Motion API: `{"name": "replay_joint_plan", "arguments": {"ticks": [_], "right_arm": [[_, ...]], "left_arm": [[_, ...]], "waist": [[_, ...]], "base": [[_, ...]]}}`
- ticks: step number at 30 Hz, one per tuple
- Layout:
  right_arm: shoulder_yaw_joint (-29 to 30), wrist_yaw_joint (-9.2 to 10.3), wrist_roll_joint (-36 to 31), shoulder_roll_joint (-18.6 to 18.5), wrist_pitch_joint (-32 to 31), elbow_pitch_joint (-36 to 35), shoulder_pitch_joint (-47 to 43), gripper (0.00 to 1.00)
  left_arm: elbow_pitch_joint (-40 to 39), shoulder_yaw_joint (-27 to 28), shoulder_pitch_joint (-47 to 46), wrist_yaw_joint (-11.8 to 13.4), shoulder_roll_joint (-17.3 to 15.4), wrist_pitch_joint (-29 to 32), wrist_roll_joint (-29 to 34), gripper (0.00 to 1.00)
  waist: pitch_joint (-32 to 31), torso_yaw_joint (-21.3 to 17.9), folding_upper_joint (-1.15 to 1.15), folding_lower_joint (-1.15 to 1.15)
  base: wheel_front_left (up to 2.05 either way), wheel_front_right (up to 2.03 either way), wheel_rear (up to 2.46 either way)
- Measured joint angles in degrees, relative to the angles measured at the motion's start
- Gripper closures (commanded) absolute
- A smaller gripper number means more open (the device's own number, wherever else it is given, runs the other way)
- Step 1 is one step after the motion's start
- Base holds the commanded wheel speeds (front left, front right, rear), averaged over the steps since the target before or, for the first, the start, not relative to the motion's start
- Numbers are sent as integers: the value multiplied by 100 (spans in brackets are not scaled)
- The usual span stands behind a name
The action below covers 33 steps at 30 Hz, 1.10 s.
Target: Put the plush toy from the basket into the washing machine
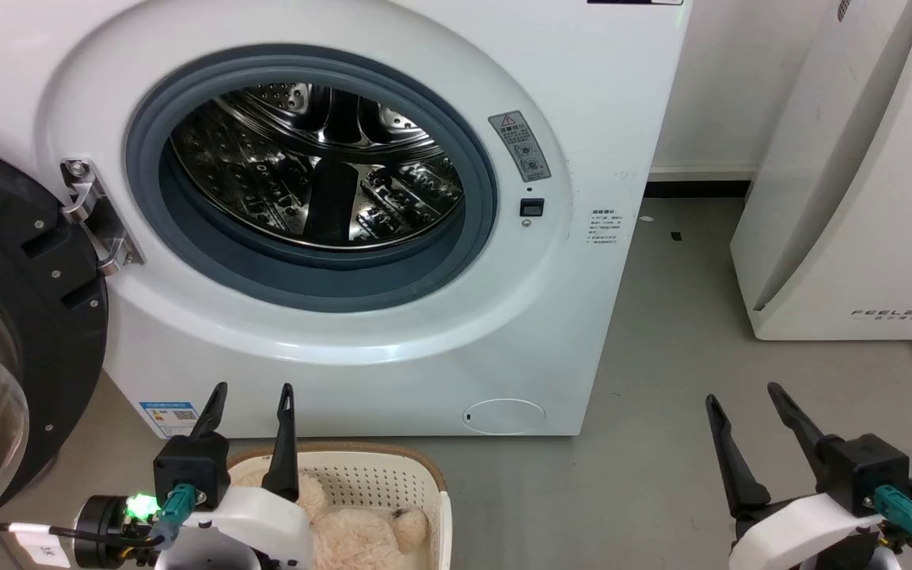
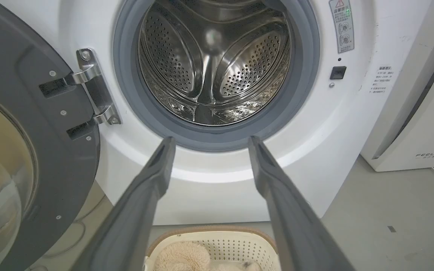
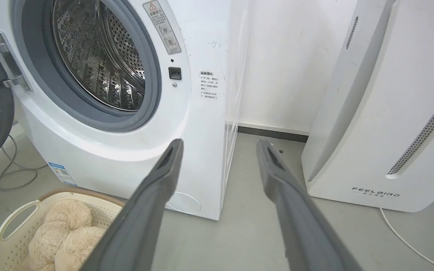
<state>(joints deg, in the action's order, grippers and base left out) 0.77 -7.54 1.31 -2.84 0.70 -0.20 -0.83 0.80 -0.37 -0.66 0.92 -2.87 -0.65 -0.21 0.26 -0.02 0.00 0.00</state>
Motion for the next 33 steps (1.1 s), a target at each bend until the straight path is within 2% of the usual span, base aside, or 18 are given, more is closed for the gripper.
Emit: {"name": "replay_joint_plan", "arguments": {"ticks": [16,33], "right_arm": [[98,0,246,0,197,-29,2,0],[155,0,500,0,397,-41,264,0]], "left_arm": [[581,-79,-275,13,-15,-200,-47,0],[1952,-271,-1139,-118,-190,-353,-46,0]], "waist": [[201,-26,0,0],[785,-136,0,1]], "base": [[0,0,0],[0,0,0]]}}
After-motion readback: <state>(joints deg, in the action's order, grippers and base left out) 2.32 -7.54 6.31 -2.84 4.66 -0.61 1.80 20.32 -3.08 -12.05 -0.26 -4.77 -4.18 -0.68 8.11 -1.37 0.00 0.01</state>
